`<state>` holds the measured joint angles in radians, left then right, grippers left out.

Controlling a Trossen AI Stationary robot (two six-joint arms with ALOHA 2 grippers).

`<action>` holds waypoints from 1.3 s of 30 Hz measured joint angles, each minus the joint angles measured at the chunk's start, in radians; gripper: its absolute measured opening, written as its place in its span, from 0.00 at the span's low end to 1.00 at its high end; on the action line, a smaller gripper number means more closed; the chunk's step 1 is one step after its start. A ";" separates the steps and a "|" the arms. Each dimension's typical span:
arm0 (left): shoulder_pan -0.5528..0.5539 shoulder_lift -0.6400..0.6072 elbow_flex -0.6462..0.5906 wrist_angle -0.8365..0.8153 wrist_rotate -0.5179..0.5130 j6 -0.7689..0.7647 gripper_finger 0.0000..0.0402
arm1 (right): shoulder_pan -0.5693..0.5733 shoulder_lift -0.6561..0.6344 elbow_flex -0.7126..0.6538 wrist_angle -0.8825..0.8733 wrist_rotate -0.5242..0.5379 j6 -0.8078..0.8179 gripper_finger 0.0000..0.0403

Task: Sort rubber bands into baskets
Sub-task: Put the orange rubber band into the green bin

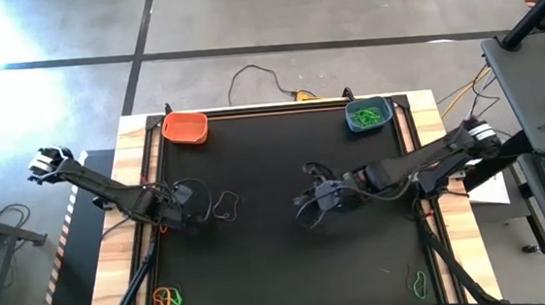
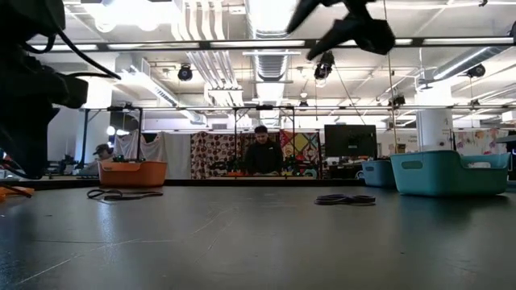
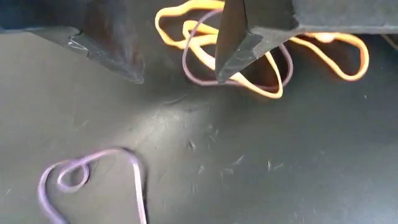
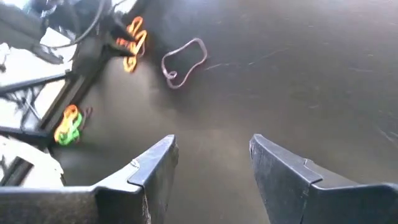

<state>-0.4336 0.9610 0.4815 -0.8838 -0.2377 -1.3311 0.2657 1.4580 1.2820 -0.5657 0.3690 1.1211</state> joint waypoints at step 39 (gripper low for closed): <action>0.155 0.365 0.151 0.253 0.083 0.070 0.02 | -0.068 0.282 0.398 -0.734 0.030 -0.589 0.48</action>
<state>-0.2787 1.3264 0.6329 -0.6305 -0.1544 -1.2609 0.1977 1.7397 1.6802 -1.3001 0.3989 0.5323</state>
